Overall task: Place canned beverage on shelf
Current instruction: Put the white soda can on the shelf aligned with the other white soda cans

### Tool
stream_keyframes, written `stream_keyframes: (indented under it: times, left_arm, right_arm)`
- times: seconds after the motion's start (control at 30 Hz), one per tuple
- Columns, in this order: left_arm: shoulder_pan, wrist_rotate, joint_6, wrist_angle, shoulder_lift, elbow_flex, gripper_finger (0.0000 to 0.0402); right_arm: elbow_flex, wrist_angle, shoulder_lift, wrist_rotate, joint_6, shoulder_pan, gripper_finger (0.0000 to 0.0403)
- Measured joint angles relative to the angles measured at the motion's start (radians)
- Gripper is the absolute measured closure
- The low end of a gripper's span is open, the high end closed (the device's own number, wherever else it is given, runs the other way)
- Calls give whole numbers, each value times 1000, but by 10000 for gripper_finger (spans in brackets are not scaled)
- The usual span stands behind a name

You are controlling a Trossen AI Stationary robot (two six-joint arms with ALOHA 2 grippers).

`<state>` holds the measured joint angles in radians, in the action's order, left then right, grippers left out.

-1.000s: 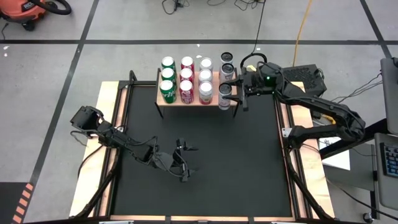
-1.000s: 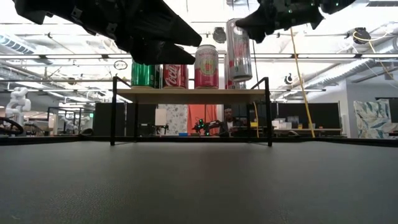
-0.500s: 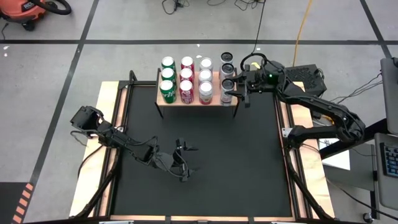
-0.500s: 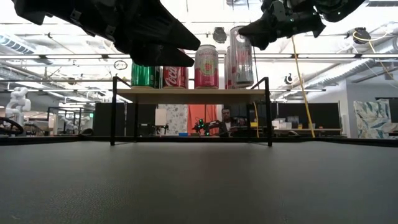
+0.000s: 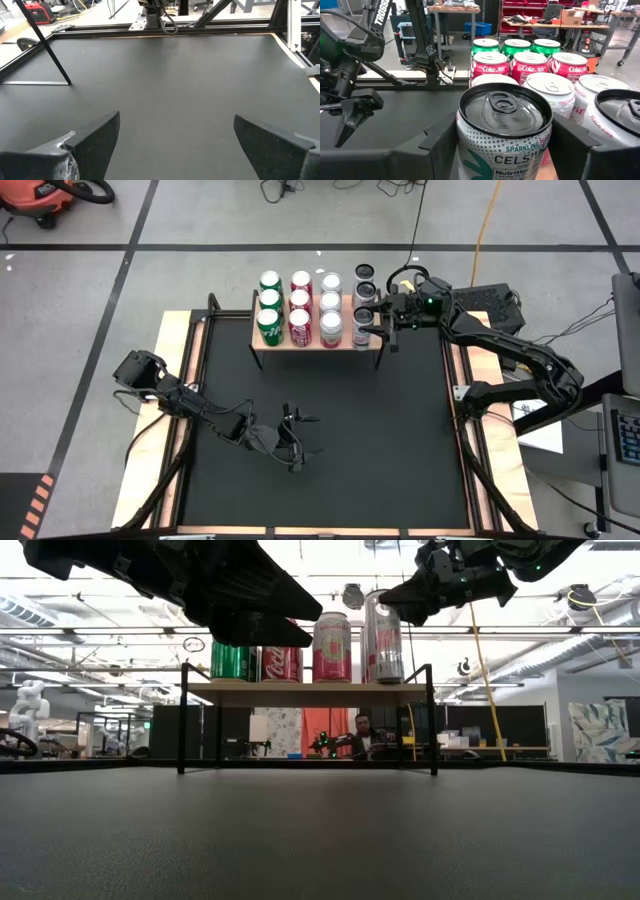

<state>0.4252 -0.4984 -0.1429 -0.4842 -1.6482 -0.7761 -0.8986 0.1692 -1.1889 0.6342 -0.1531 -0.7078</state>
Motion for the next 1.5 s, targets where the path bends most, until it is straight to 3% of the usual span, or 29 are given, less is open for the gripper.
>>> stream_keyframes:
  times: [0.83, 1.5]
  left_arm:
    - [0, 0, -1, 0, 0, 0, 7]
    - [0, 0, -2, 0, -1, 0, 7]
  right_arm:
    - [-1, -7, 0, 9, 10, -26, 163]
    - [-2, 34, -1, 23, -6, -26, 114]
